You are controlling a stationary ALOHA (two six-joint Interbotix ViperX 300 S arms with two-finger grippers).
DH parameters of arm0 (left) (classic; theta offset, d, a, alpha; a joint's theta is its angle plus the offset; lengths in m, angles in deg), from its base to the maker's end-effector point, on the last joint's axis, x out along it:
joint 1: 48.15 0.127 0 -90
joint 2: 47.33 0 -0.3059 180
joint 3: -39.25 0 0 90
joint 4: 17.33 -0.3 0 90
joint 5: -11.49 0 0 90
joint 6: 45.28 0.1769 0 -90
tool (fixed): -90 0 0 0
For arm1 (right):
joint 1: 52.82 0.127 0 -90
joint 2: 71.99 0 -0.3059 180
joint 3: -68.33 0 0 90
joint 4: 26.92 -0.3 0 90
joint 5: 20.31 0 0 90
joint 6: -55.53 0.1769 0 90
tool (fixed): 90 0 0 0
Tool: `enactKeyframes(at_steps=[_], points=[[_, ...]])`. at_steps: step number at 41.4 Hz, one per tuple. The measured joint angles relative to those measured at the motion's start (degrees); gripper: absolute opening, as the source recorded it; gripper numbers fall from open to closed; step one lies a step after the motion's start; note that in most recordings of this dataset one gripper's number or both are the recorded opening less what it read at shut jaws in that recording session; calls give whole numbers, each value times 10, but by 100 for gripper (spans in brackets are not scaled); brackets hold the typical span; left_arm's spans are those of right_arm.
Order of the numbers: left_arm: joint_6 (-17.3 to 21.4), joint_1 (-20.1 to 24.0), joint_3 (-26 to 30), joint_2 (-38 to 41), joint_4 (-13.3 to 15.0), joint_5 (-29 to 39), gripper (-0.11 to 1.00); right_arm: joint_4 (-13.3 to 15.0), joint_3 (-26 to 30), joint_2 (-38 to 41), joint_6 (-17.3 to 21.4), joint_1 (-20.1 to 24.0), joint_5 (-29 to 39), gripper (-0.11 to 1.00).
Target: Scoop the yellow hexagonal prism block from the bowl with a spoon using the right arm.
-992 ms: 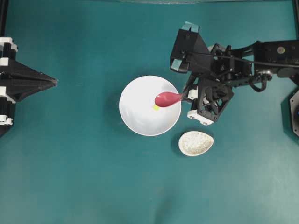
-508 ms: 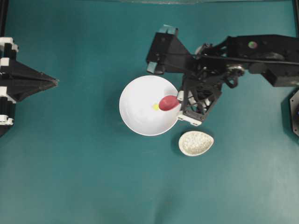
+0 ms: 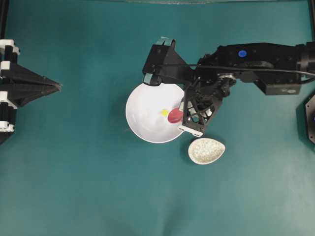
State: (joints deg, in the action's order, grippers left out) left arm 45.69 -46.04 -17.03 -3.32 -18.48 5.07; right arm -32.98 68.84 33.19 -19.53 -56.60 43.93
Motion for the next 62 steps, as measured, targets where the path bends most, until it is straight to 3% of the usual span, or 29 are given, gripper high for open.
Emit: enactKeyframes(at_steps=[33, 62], points=[[0, 0, 0, 0, 0, 0, 1, 1, -23, 23, -2, -11, -40, 22], [0, 0, 0, 0, -1, 0, 1, 0, -40, 37, -2, -12, -132, 22]])
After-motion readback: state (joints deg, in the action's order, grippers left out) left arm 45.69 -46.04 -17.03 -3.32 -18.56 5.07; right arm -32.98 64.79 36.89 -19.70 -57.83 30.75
